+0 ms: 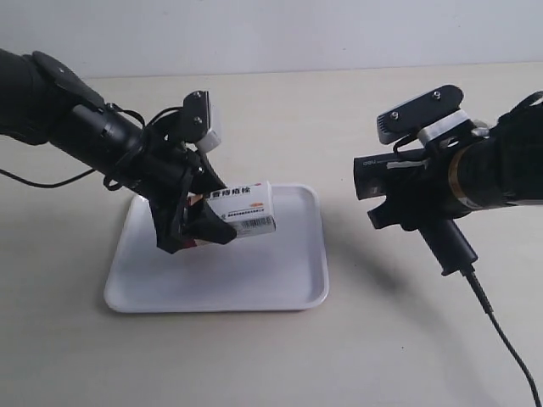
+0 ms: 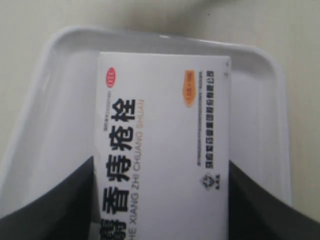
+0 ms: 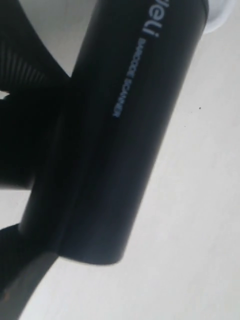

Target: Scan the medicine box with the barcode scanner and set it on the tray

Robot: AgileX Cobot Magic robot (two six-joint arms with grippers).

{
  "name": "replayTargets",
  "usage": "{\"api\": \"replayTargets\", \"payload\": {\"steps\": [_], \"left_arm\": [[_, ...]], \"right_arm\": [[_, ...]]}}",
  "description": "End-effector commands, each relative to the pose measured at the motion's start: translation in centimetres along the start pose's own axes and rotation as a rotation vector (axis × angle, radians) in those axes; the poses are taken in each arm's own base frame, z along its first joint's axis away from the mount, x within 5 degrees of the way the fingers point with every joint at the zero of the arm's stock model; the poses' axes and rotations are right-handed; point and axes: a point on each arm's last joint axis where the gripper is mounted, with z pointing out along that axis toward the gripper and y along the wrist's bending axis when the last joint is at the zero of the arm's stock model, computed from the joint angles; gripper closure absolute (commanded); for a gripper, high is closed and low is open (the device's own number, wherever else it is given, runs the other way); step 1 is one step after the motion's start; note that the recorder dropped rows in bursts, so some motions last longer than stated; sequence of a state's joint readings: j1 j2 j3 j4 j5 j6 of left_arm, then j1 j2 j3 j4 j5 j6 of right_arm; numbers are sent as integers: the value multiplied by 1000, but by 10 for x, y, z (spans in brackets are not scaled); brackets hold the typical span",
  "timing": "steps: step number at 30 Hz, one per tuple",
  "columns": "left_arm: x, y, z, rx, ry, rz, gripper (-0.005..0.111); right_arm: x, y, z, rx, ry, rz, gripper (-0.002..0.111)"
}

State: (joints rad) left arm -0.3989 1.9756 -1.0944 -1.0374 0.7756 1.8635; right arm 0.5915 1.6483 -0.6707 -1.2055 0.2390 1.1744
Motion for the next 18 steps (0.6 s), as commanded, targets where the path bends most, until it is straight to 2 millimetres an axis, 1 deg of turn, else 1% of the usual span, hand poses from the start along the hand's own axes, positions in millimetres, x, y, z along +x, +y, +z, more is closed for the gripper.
{"api": "replayTargets", "payload": {"steps": [1, 3, 5, 10, 14, 16, 18], "left_arm": [[16, 2, 18, 35, 22, -68, 106], [21, 4, 22, 27, 38, -76, 103], [23, 6, 25, 14, 48, -86, 95], [25, 7, 26, -5, 55, -98, 61], [25, 7, 26, -1, 58, -109, 40], [26, 6, 25, 9, 70, -92, 29], [26, 6, 25, 14, 69, -94, 18]], "right_arm": [[-2, 4, 21, 13, 10, 38, 108], [1, 6, 28, 14, 25, 26, 108], [4, 7, 34, 15, 39, 12, 108], [12, 10, 46, 17, 69, -7, 108], [15, 10, 50, 26, 81, 35, 108], [15, 7, 51, 66, 80, 101, 102], [15, 2, 50, 118, 72, 154, 92]]}}
